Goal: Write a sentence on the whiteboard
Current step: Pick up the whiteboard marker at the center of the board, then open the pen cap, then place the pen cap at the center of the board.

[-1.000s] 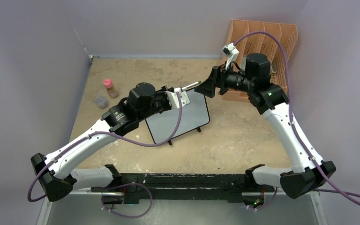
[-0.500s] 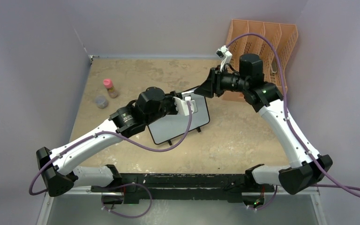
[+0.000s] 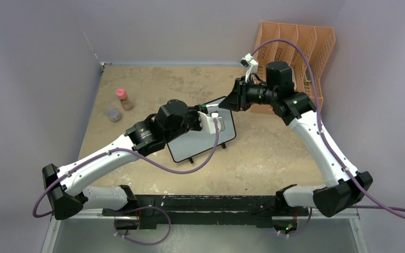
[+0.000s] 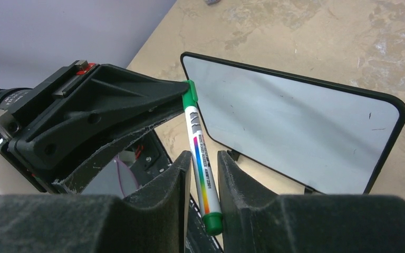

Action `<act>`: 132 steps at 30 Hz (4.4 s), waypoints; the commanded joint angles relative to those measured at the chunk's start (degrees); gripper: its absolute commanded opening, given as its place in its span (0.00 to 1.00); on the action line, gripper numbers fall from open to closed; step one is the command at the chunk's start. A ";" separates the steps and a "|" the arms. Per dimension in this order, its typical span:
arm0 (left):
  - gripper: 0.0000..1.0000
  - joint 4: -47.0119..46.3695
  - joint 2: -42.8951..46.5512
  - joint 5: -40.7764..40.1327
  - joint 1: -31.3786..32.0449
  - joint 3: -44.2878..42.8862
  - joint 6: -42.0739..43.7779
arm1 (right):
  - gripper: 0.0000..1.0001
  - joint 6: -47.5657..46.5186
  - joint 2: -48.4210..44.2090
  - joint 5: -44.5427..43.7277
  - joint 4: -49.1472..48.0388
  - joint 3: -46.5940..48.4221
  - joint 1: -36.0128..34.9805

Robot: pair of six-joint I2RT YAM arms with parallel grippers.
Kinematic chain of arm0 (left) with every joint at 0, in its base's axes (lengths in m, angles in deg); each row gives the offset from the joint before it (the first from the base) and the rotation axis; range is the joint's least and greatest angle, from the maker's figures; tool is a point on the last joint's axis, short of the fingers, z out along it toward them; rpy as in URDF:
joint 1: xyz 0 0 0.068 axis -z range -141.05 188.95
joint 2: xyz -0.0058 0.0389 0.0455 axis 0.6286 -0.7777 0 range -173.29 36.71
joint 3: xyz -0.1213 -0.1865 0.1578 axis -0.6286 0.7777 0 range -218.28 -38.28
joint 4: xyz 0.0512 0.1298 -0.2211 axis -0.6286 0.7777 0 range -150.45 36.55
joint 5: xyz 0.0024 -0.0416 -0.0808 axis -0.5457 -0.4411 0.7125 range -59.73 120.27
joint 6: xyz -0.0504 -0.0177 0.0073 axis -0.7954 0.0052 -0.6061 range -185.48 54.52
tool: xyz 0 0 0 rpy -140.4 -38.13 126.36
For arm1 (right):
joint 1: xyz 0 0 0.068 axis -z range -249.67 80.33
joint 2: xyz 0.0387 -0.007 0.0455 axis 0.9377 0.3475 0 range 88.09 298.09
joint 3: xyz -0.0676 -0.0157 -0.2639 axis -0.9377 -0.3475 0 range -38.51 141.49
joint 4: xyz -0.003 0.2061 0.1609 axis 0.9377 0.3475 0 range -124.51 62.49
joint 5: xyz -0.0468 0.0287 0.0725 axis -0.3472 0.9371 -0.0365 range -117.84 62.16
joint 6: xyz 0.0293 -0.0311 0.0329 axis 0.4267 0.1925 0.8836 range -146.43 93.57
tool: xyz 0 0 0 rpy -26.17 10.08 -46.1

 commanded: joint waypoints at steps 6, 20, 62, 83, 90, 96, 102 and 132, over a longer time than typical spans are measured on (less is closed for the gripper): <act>0.00 -3.52 -0.07 -1.23 1.20 -0.73 2.26 | 0.20 -0.95 -0.38 1.89 -0.37 2.38 -0.51; 0.01 -4.36 1.60 -2.48 1.62 0.50 2.01 | 0.00 -1.36 -1.96 1.64 -1.42 -0.35 -0.49; 0.41 18.21 -6.04 59.86 -16.82 -13.72 -27.72 | 0.00 -35.17 -20.41 19.24 -21.73 -25.30 -0.49; 0.00 26.71 -12.19 69.61 -19.67 -18.73 -25.98 | 0.00 -36.16 -20.14 19.78 -23.61 -25.89 -0.49; 0.00 26.57 -10.76 66.62 -19.69 -18.44 -24.79 | 0.00 -34.28 -19.49 21.46 -21.83 -25.51 -0.49; 0.00 27.45 -8.99 65.76 -19.69 -17.16 -22.45 | 0.00 -37.00 -20.02 23.54 -16.72 -24.73 -0.49; 0.00 28.15 -4.98 62.28 -20.05 -14.65 -20.64 | 0.00 -38.58 -22.28 20.98 -14.76 -24.91 -0.40; 0.00 7.02 4.28 35.00 -12.87 6.13 -41.51 | 0.00 -14.92 -40.05 -23.74 -51.54 -39.73 5.24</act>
